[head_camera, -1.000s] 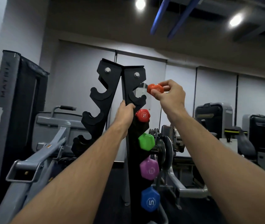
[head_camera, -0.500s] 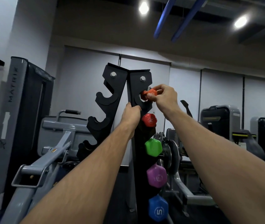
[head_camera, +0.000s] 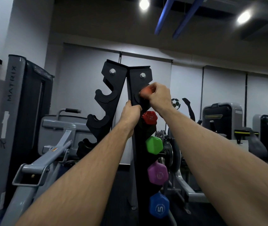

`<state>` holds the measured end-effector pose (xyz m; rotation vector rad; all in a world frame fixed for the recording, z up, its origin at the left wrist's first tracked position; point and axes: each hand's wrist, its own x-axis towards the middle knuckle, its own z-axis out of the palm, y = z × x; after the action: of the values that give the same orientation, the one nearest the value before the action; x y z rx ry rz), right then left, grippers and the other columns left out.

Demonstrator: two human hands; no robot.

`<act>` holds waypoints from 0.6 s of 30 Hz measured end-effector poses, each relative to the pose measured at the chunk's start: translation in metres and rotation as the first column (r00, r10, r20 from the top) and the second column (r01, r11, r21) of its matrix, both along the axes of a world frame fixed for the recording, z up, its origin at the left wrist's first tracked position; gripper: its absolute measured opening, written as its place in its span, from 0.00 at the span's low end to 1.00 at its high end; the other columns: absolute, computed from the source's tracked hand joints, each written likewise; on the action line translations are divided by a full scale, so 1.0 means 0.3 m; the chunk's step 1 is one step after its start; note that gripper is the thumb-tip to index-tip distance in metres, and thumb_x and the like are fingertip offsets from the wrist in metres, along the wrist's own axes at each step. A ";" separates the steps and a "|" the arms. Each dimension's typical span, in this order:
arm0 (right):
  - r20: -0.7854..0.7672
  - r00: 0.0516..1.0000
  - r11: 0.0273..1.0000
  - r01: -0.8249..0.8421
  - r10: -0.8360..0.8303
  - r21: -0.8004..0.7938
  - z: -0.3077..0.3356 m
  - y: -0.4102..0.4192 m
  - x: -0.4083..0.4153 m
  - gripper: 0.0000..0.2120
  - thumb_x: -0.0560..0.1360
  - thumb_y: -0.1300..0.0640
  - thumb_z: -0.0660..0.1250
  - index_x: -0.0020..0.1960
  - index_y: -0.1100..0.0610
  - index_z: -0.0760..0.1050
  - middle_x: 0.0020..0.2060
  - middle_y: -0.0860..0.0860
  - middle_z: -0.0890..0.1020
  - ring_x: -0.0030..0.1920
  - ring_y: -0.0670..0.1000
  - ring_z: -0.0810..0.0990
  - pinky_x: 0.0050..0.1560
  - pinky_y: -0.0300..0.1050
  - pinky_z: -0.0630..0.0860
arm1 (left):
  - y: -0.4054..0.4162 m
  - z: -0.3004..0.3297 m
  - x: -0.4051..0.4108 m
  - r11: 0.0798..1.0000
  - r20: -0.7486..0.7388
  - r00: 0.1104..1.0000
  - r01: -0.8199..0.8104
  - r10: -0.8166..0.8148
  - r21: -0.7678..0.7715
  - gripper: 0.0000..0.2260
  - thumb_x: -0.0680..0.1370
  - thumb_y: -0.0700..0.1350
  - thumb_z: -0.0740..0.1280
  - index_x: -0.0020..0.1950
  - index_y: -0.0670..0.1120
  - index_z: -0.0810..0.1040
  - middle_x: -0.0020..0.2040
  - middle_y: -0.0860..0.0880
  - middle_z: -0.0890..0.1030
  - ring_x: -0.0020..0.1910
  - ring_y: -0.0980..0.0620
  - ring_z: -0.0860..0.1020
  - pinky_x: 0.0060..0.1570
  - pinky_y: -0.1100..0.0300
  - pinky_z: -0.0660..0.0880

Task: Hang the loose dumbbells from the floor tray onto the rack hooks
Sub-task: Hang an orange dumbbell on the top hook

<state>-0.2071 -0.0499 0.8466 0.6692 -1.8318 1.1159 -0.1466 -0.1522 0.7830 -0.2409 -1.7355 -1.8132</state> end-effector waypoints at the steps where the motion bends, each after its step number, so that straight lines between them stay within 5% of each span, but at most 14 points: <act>1: 0.009 1.000 1.000 -0.002 0.002 0.012 0.007 -0.004 -0.001 0.16 0.73 0.51 0.79 0.57 0.55 0.81 0.51 0.50 0.84 0.54 0.53 0.82 0.59 0.50 0.80 | 0.000 -0.001 0.004 1.000 -0.003 1.000 0.004 -0.004 -0.004 0.20 0.77 0.37 0.60 0.67 0.49 0.74 0.54 0.45 0.83 0.45 0.50 0.80 0.36 0.59 0.72; 8: 0.033 0.992 0.990 -0.121 0.119 0.067 0.010 0.017 -0.010 0.15 0.75 0.55 0.77 0.59 0.57 0.79 0.51 0.51 0.81 0.50 0.51 0.80 0.47 0.38 0.74 | -0.009 -0.005 0.005 1.000 -0.008 1.000 0.027 -0.027 -0.011 0.21 0.77 0.36 0.60 0.68 0.50 0.74 0.55 0.47 0.83 0.48 0.50 0.80 0.40 0.58 0.73; 18: 0.228 0.921 0.931 -0.348 0.317 0.112 -0.005 0.063 -0.060 0.20 0.79 0.50 0.72 0.67 0.56 0.74 0.61 0.57 0.81 0.61 0.54 0.81 0.51 0.39 0.76 | 0.007 -0.014 -0.002 1.000 -0.016 1.000 0.010 -0.010 -0.021 0.21 0.77 0.38 0.62 0.68 0.52 0.74 0.53 0.45 0.84 0.43 0.49 0.81 0.38 0.58 0.76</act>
<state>-0.2251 -0.0309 0.8450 1.0174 -2.0441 1.3169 -0.1471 -0.1501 0.7788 -0.2720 -1.7456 -1.7963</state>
